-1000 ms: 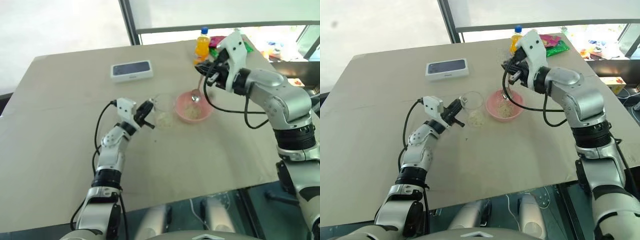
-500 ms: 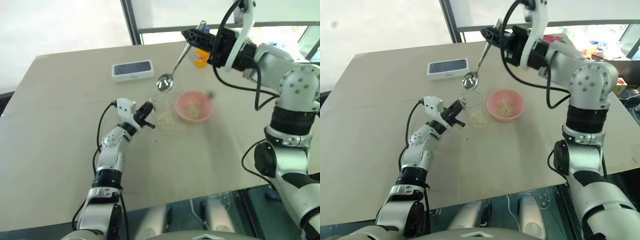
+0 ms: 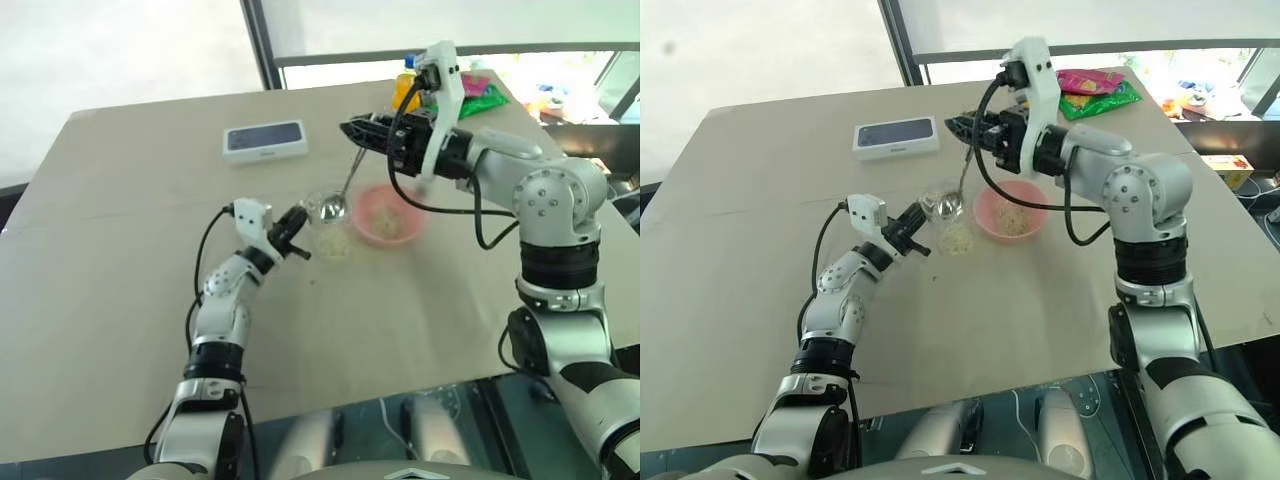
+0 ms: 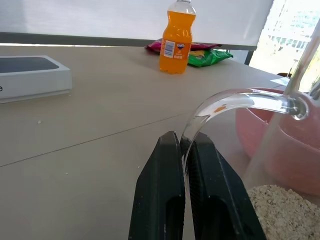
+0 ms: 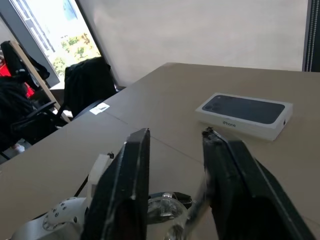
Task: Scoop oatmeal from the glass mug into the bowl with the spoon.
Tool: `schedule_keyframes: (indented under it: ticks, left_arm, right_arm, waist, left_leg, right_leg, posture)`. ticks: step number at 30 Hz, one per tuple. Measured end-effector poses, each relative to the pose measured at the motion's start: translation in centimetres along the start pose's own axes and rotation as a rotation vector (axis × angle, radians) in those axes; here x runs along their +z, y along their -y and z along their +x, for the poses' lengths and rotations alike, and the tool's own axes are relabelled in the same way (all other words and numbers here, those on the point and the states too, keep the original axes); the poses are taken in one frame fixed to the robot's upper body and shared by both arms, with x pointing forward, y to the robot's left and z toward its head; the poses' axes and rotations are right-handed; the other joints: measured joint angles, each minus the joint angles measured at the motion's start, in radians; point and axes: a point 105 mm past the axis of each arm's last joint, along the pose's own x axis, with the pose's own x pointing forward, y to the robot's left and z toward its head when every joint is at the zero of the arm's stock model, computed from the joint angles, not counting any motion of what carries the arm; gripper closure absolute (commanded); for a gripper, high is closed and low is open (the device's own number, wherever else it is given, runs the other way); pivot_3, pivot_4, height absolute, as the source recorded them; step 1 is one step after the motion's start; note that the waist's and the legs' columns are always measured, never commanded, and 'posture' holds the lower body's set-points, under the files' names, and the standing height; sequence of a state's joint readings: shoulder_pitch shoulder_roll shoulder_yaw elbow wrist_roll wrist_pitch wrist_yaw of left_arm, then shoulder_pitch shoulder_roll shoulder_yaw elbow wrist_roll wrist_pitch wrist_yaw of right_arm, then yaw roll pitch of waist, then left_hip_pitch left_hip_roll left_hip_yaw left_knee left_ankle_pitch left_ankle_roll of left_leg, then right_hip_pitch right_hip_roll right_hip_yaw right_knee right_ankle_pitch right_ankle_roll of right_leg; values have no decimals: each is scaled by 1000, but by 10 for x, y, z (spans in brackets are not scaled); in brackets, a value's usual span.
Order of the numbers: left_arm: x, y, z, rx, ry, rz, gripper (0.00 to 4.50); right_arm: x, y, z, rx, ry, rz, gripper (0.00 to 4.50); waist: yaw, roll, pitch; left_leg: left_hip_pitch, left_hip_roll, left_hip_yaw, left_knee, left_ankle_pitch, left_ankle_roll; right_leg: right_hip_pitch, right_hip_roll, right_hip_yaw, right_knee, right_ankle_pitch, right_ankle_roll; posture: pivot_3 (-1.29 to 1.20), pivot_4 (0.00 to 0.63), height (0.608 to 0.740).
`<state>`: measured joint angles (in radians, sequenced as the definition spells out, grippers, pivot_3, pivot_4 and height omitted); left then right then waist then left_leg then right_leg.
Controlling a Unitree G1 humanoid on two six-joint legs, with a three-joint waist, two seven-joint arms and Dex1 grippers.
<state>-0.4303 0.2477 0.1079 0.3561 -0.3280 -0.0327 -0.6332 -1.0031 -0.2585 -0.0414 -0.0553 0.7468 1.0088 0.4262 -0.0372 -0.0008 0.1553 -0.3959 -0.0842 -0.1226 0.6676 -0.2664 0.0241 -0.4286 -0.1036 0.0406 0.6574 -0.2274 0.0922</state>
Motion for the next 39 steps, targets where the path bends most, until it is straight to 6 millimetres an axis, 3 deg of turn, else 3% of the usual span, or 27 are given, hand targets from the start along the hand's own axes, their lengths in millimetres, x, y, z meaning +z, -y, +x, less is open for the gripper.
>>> schedule_keyframes:
  ticks: [8, 24, 25, 28, 39]
  left_arm:
    - [0, 1, 0, -3, 0, -1, 4500]
    - [1, 2, -4, -5, 19, 6, 4500]
    - [0, 2, -4, -6, 17, 5, 3710]
    - [-8, 5, -8, -23, -3, -20, 3710]
    - [-7, 7, -10, -33, 9, -26, 3710]
  right_arm:
    - [12, 18, -6, -64, 92, 61, 1726]
    - [14, 35, -11, -129, 106, 65, 1726]
    - [14, 36, -11, -130, 107, 66, 1645]
    - [14, 36, -11, -129, 107, 67, 1645]
    - [13, 36, -11, -127, 107, 67, 1645]
  waist:
    - [0, 0, 0]
    - [0, 0, 0]
    - [-1, 0, 0]
    - [-3, 0, 1]
    - [-4, 0, 1]
  left_leg:
    - [0, 0, 0, 0, 0, 0]
    - [0, 0, 0, 0, 0, 0]
    - [0, 0, 0, 0, 0, 0]
    - [-2, 0, 0, 0, 0, 0]
    - [-2, 0, 0, -1, 0, -1]
  right_leg:
    - [0, 0, 0, 0, 0, 0]
    - [0, 0, 0, 0, 0, 0]
    - [0, 0, 0, 0, 0, 0]
    - [-2, 0, 0, 0, 0, 0]
    - [-2, 0, 0, 0, 0, 0]
  posture:
    - [0, 150, 740]
    - [0, 150, 740]
    - [0, 150, 740]
    - [0, 150, 740]
    - [0, 150, 740]
